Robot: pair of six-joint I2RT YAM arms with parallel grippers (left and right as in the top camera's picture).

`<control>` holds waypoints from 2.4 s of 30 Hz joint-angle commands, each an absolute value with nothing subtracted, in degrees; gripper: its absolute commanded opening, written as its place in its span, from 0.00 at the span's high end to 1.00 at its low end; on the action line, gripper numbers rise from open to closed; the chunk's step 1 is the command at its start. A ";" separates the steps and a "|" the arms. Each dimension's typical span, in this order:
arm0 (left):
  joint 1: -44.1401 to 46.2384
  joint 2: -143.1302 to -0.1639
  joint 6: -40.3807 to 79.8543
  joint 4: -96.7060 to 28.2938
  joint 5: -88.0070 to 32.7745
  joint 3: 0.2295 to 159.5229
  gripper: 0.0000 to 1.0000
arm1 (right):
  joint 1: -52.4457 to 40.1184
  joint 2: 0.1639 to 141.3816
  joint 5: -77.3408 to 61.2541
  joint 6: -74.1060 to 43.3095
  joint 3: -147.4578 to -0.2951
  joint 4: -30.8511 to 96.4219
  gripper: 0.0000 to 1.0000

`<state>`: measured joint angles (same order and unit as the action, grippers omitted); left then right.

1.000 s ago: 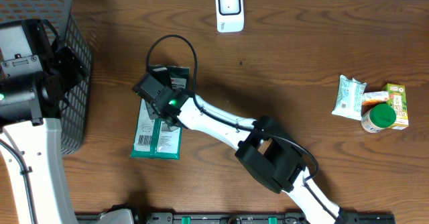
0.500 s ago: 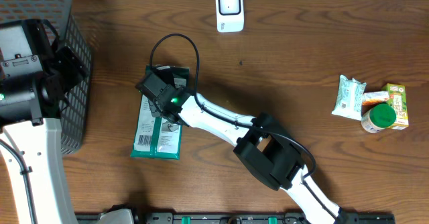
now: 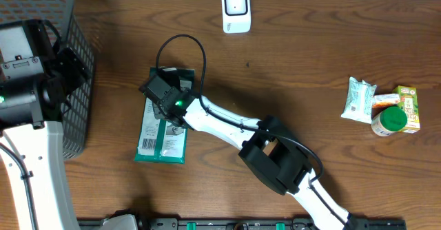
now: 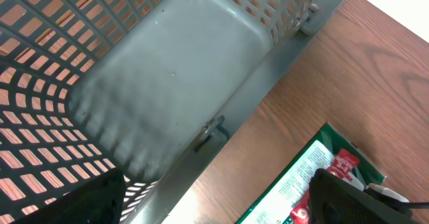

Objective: Scan the item barcode
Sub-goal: 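Lower the right gripper and grasp the red Nescafé stick, then lift the Nescafé stick off the gloves pack and pull it right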

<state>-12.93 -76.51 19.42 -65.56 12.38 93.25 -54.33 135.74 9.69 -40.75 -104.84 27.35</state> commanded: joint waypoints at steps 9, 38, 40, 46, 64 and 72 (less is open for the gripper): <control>-13.10 -76.73 18.92 -65.54 13.10 93.65 0.12 | -50.98 126.15 10.66 -25.06 -105.19 33.36 0.99; -13.10 -76.73 18.92 -65.56 13.10 93.65 0.12 | -39.90 120.03 51.20 -16.71 -82.78 59.48 0.99; -13.10 -76.73 18.92 -65.54 13.10 93.65 0.12 | -40.49 120.03 51.22 -16.71 -80.20 56.40 0.99; -13.10 -76.73 18.92 -65.56 13.10 93.65 0.12 | -43.05 120.03 51.18 -16.71 -75.72 49.84 0.99; -13.10 -76.73 18.92 -65.56 13.10 93.65 0.12 | -51.81 120.86 58.59 -16.69 -75.61 47.24 0.99; -13.10 -76.73 18.92 -65.56 13.13 93.65 0.12 | -50.11 123.33 65.67 -17.39 -75.57 47.57 0.99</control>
<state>-12.93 -76.51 19.44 -65.56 12.38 93.25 -51.09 122.08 61.25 -15.55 -75.85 48.14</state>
